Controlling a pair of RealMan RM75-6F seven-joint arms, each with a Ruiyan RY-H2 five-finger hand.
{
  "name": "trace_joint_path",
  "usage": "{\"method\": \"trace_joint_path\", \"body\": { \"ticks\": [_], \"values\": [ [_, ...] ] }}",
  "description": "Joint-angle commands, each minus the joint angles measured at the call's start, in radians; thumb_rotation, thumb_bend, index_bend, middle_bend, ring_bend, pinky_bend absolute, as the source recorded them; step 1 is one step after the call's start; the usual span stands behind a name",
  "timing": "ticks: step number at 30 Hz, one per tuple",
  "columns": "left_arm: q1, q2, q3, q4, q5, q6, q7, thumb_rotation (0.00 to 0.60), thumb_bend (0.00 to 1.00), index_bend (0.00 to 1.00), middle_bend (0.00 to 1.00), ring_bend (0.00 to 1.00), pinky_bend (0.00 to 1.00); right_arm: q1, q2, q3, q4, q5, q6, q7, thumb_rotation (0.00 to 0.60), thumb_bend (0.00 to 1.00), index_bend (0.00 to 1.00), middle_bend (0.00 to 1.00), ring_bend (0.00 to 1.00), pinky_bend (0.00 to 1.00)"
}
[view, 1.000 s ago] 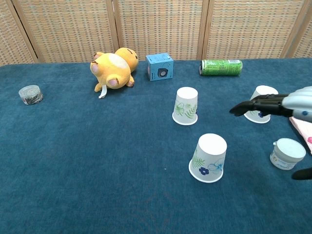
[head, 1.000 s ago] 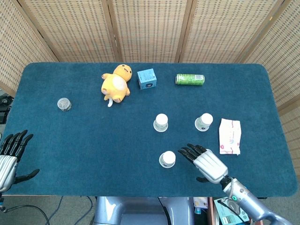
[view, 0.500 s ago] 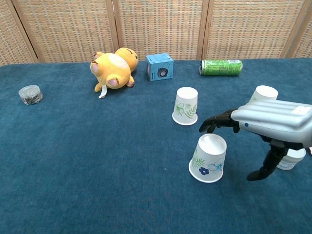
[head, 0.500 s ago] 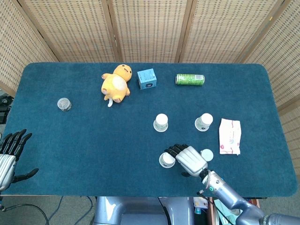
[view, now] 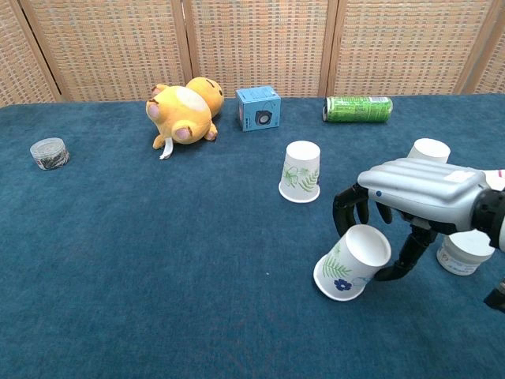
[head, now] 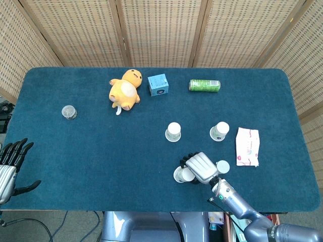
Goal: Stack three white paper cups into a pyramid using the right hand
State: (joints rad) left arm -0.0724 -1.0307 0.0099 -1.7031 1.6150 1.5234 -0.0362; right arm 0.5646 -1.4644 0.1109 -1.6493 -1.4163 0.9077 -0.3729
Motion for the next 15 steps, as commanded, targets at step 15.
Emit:
{"method": "trace_joint_path", "body": {
  "ticks": [15],
  "values": [
    [-0.017, 0.000, -0.014, 0.001, -0.041, -0.038, -0.004, 0.600, 0.09, 0.00, 0.00, 0.00, 0.00, 0.089, 0.107, 0.171, -0.051, 0.162, 0.058, -0.073, 0.600, 0.34, 0.51, 0.56, 0.46, 0.55]
  ]
}}
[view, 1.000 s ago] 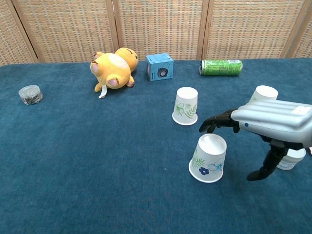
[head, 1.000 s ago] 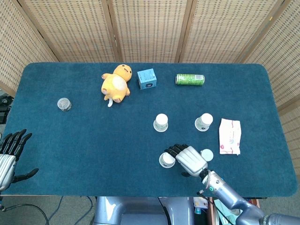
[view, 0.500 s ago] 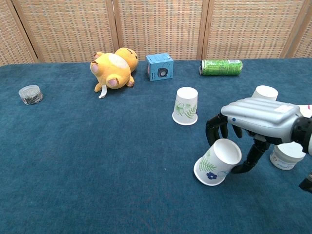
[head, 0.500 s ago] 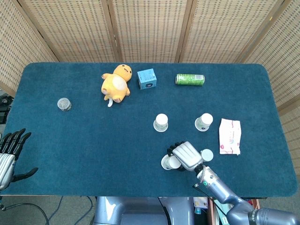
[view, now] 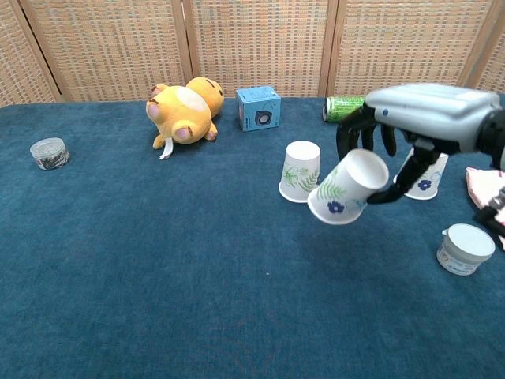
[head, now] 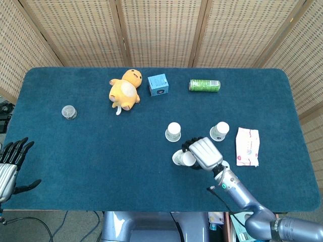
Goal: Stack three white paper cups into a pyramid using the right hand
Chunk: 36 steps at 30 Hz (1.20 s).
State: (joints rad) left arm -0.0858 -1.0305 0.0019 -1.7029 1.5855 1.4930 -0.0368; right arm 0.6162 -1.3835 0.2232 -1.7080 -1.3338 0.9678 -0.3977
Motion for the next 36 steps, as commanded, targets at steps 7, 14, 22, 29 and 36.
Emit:
{"method": "trace_joint_path", "body": {
  "ticks": [7, 14, 22, 29, 36],
  "values": [
    [-0.023, 0.001, -0.025, 0.005, -0.056, -0.043, -0.013, 0.600, 0.09, 0.00, 0.00, 0.00, 0.00, 0.118, 0.060, 0.122, 0.056, 0.233, -0.041, -0.139, 0.600, 0.34, 0.51, 0.56, 0.46, 0.55],
    [-0.037, 0.000, -0.035, 0.003, -0.089, -0.074, -0.005, 0.600, 0.09, 0.00, 0.00, 0.00, 0.00, 0.193, 0.049, 0.104, 0.144, 0.336, -0.085, -0.233, 0.600, 0.34, 0.51, 0.56, 0.46, 0.55],
    [-0.044, -0.007, -0.038, 0.013, -0.094, -0.082, -0.009, 0.600, 0.09, 0.00, 0.00, 0.00, 0.00, 0.247, -0.013, 0.068, 0.248, 0.374, -0.100, -0.274, 0.600, 0.35, 0.51, 0.56, 0.46, 0.55],
    [-0.051, -0.011, -0.040, 0.022, -0.110, -0.098, -0.009, 0.600, 0.09, 0.00, 0.00, 0.00, 0.00, 0.303, -0.094, 0.004, 0.379, 0.422, -0.143, -0.341, 0.600, 0.35, 0.51, 0.56, 0.46, 0.55],
    [-0.058, -0.015, -0.042, 0.026, -0.119, -0.110, -0.005, 0.600, 0.09, 0.00, 0.00, 0.00, 0.00, 0.324, -0.126, -0.007, 0.418, 0.452, -0.154, -0.320, 0.600, 0.35, 0.51, 0.56, 0.46, 0.55]
  ]
}}
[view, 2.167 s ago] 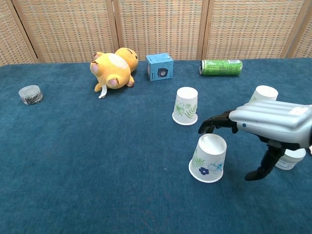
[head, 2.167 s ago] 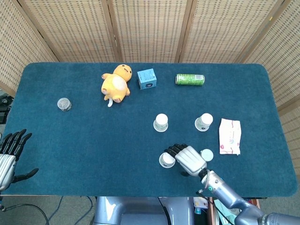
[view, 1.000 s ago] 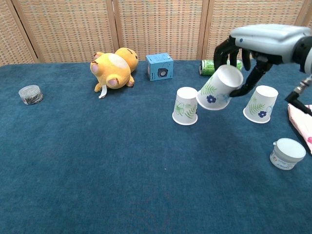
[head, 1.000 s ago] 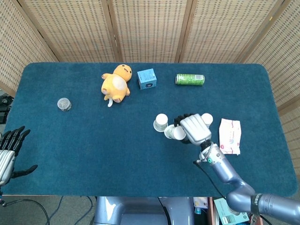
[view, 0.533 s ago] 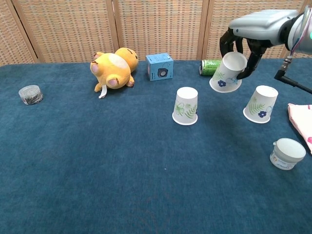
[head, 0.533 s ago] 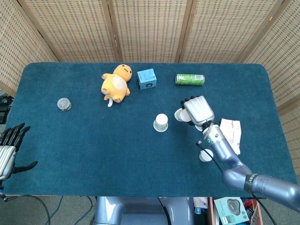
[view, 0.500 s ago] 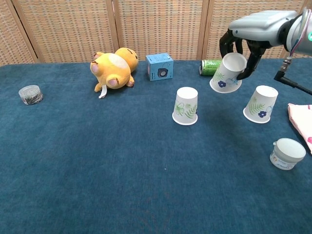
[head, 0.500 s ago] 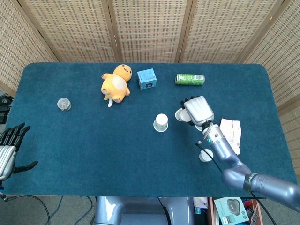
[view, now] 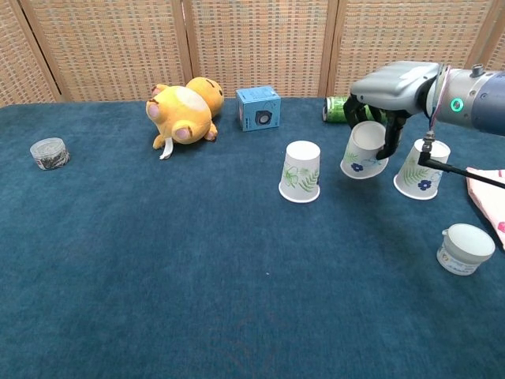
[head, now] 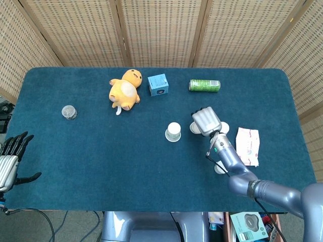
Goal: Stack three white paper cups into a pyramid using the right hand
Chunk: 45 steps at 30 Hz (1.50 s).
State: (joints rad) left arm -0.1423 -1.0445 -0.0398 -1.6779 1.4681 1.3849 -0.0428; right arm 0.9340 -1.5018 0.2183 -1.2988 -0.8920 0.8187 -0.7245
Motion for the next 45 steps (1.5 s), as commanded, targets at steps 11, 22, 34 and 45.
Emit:
{"method": "trace_joint_path", "body": {
  "ticks": [11, 22, 34, 45],
  "values": [
    [-0.008, -0.007, 0.000, 0.004, -0.013, -0.016, 0.012, 0.600, 0.09, 0.00, 0.00, 0.00, 0.00, 0.034, -0.008, -0.008, 0.014, 0.091, -0.045, 0.026, 0.600, 0.35, 0.51, 0.56, 0.46, 0.55],
    [-0.014, -0.010, 0.000, 0.003, -0.028, -0.031, 0.027, 0.600, 0.09, 0.00, 0.00, 0.00, 0.00, 0.068, -0.034, -0.011, 0.029, 0.169, -0.069, 0.053, 0.600, 0.35, 0.51, 0.56, 0.46, 0.55],
    [-0.022, -0.016, -0.003, 0.015, -0.037, -0.041, 0.022, 0.600, 0.09, 0.00, 0.00, 0.00, 0.00, 0.092, -0.020, -0.018, 0.023, 0.228, -0.126, 0.117, 0.600, 0.05, 0.14, 0.18, 0.27, 0.34],
    [-0.022, -0.017, -0.003, 0.014, -0.042, -0.042, 0.025, 0.600, 0.09, 0.00, 0.00, 0.00, 0.00, 0.054, 0.063, 0.002, -0.079, 0.084, -0.047, 0.241, 0.600, 0.00, 0.00, 0.00, 0.00, 0.05]
  ]
}}
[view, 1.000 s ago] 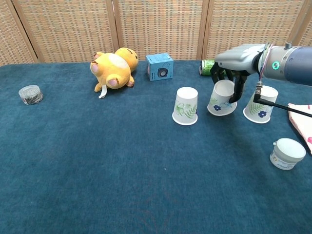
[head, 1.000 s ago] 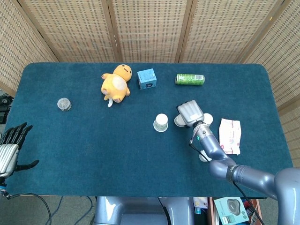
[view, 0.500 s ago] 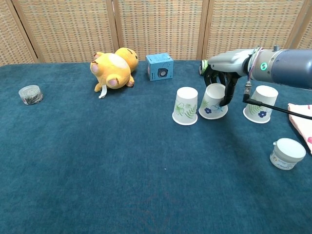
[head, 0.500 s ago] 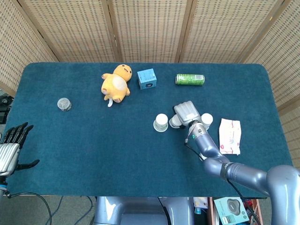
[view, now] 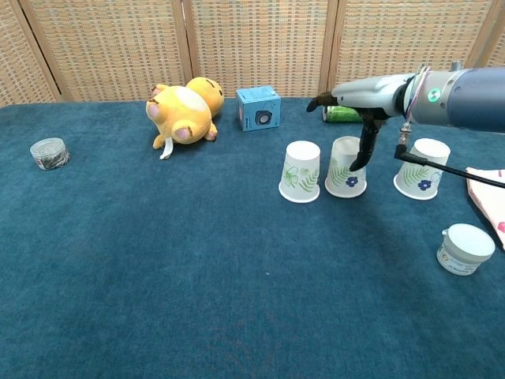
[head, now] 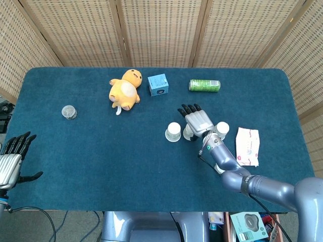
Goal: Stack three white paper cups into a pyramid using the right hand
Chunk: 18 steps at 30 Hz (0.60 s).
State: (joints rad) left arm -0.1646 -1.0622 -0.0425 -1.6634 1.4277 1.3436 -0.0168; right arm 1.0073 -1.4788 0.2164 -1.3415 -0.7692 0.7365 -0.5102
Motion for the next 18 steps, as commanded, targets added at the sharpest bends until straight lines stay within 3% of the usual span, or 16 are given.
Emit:
{"method": "trace_joint_path", "body": {
  "ticks": [1, 8, 18],
  "values": [
    [0.000, 0.001, 0.000, 0.000, -0.003, -0.002, -0.002, 0.600, 0.09, 0.00, 0.00, 0.00, 0.00, -0.027, 0.058, 0.002, -0.046, -0.044, 0.048, 0.027, 0.600, 0.00, 0.00, 0.00, 0.00, 0.04],
    [-0.002, 0.001, 0.002, -0.006, 0.003, -0.002, 0.006, 0.600, 0.09, 0.00, 0.00, 0.00, 0.00, -0.075, 0.191, -0.049, -0.090, -0.005, 0.021, 0.032, 0.600, 0.00, 0.00, 0.00, 0.00, 0.03],
    [-0.006, -0.005, 0.005, -0.013, 0.007, -0.003, 0.026, 0.600, 0.09, 0.00, 0.00, 0.00, 0.00, -0.102, 0.210, -0.110, -0.044, 0.009, -0.056, 0.078, 0.600, 0.00, 0.00, 0.04, 0.00, 0.06]
  ]
}}
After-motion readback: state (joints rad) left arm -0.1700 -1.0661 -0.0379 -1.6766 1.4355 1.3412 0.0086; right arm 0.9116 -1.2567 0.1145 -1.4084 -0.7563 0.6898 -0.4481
